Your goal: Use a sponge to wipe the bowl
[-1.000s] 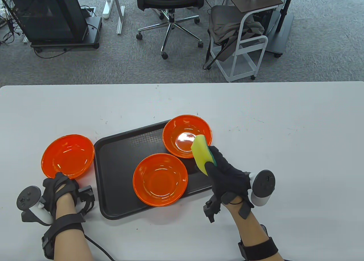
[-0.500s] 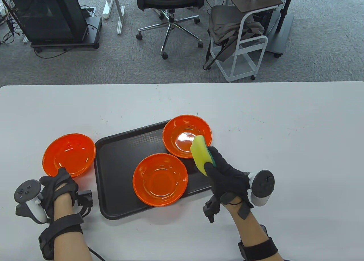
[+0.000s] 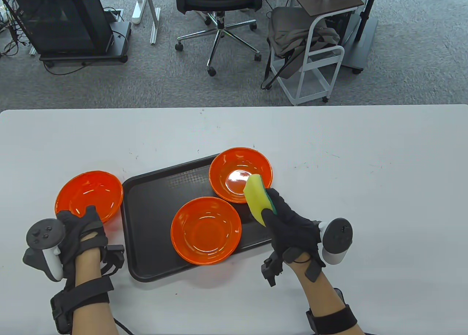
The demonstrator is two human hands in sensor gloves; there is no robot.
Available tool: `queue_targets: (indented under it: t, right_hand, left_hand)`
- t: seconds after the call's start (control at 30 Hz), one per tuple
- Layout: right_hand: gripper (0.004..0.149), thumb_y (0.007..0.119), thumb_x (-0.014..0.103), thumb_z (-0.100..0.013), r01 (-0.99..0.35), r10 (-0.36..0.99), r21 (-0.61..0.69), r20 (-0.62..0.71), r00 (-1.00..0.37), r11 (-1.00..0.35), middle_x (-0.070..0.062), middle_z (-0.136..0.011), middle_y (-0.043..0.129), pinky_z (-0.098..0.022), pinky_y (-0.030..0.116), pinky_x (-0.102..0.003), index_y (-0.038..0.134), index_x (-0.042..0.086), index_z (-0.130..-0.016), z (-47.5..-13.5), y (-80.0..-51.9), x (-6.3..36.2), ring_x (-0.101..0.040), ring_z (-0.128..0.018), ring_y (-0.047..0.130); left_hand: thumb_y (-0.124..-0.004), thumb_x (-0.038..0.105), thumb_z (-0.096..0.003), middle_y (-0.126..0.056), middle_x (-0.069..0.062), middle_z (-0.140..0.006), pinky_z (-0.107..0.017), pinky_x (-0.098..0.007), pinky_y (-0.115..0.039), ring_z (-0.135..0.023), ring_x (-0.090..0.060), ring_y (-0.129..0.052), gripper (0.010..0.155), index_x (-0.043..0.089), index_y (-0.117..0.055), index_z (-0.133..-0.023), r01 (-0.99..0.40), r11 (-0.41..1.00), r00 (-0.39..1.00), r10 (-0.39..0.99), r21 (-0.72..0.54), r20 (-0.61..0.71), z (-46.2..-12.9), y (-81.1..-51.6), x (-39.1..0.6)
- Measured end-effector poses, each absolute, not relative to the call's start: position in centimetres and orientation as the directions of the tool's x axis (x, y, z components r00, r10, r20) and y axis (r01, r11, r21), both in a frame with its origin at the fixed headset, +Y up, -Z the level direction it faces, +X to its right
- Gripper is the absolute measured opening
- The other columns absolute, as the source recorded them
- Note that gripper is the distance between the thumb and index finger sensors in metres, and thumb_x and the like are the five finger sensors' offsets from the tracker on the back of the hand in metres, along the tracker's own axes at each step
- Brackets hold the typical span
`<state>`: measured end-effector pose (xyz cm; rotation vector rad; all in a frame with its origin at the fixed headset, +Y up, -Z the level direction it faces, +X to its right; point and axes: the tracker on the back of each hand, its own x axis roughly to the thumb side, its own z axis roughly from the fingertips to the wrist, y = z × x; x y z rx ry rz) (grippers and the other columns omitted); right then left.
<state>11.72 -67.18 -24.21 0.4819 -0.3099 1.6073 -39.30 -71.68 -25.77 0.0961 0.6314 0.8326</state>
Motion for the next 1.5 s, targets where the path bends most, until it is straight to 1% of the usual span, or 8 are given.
queue_targets:
  t: [0.3,0.47,0.53,0.7,0.87,0.93,1.27,1.5]
  right_hand:
    - [0.051,0.075,0.032,-0.057,-0.988,0.873,0.092,0.484,-0.062,-0.121,-0.031,-0.085,0.082,-0.051,0.074,-0.063,0.057,0.005,-0.096,-24.2,-67.3,11.5,-0.041,-0.060,0.099]
    - [0.052,0.075,0.032,-0.056,-0.985,0.871,0.097,0.485,-0.076,-0.140,-0.031,-0.085,0.082,-0.051,0.074,-0.063,0.057,0.005,-0.096,-24.2,-67.4,11.4,-0.041,-0.060,0.099]
    - [0.052,0.075,0.032,-0.057,-0.985,0.870,0.097,0.487,-0.082,-0.146,-0.031,-0.085,0.082,-0.051,0.074,-0.063,0.057,0.005,-0.096,-24.2,-67.4,11.4,-0.041,-0.060,0.099]
    - [0.052,0.075,0.032,-0.056,-0.983,0.871,0.105,0.485,-0.081,-0.150,-0.031,-0.085,0.082,-0.051,0.074,-0.063,0.057,0.005,-0.096,-24.3,-67.4,11.3,-0.041,-0.060,0.099]
    - [0.052,0.075,0.032,-0.056,-0.980,0.867,0.106,0.490,-0.094,-0.166,-0.031,-0.085,0.082,-0.051,0.074,-0.063,0.057,0.005,-0.096,-24.2,-67.4,11.3,-0.041,-0.060,0.099]
    - [0.052,0.075,0.032,-0.056,-0.980,0.866,0.106,0.491,-0.095,-0.168,-0.031,-0.085,0.082,-0.051,0.073,-0.063,0.057,0.005,-0.096,-24.3,-67.4,11.3,-0.041,-0.060,0.099]
    - [0.051,0.075,0.032,-0.056,-0.975,0.861,0.109,0.496,-0.114,-0.192,-0.031,-0.087,0.081,-0.051,0.073,-0.063,0.057,0.006,-0.097,-24.3,-67.5,11.2,-0.041,-0.061,0.098]
    - [0.051,0.075,0.032,-0.056,-0.968,0.854,0.117,0.502,-0.135,-0.221,-0.031,-0.088,0.079,-0.051,0.073,-0.063,0.057,0.007,-0.098,-24.3,-67.5,11.0,-0.041,-0.061,0.098]
  left_hand:
    - [-0.081,0.063,-0.0496,-0.095,-0.003,-0.055,-0.015,-0.032,-0.092,-0.019,-0.014,-0.101,0.087,0.006,-0.043,-0.103,-0.723,0.690,0.650,0.695,0.031,-0.308,-27.8,-73.0,-31.9]
    - [-0.081,0.068,-0.0485,-0.093,-0.005,-0.062,-0.019,-0.033,-0.092,-0.025,-0.016,-0.102,0.092,0.007,-0.041,-0.104,-0.642,0.748,0.760,0.591,-0.170,-0.271,-28.5,-74.5,-28.8]
    - [-0.081,0.070,-0.0480,-0.092,-0.006,-0.064,-0.020,-0.033,-0.092,-0.026,-0.017,-0.103,0.095,0.007,-0.039,-0.105,-0.654,0.711,0.756,0.605,-0.258,-0.249,-28.7,-75.1,-27.4]
    - [-0.086,0.066,-0.0471,-0.094,-0.004,-0.063,-0.017,-0.032,-0.092,-0.024,-0.018,-0.104,0.092,0.007,-0.044,-0.104,-0.592,0.717,0.805,0.544,-0.369,-0.236,-28.9,-76.1,-25.1]
    - [-0.084,0.045,-0.0504,-0.099,0.001,-0.053,-0.011,-0.030,-0.093,-0.015,-0.015,-0.105,0.066,0.009,-0.058,-0.099,-0.642,0.681,0.766,0.586,-0.351,-0.264,-29.2,-76.8,-25.0]
    - [-0.083,0.044,-0.0505,-0.099,0.001,-0.051,-0.010,-0.029,-0.093,-0.014,-0.014,-0.105,0.061,0.010,-0.062,-0.098,-0.663,0.665,0.748,0.607,-0.344,-0.268,-29.3,-77.1,-25.2]
    - [-0.080,0.042,-0.0512,-0.098,-0.001,-0.049,-0.009,-0.028,-0.093,-0.012,-0.012,-0.104,0.056,0.012,-0.066,-0.095,-0.682,0.641,0.727,0.646,-0.351,-0.233,-29.2,-75.9,-25.2]
    - [-0.078,0.043,-0.0521,-0.098,-0.002,-0.047,-0.007,-0.028,-0.092,-0.009,-0.011,-0.103,0.055,0.010,-0.066,-0.095,-0.742,0.643,0.666,0.740,-0.192,-0.093,-28.0,-71.1,-25.5]
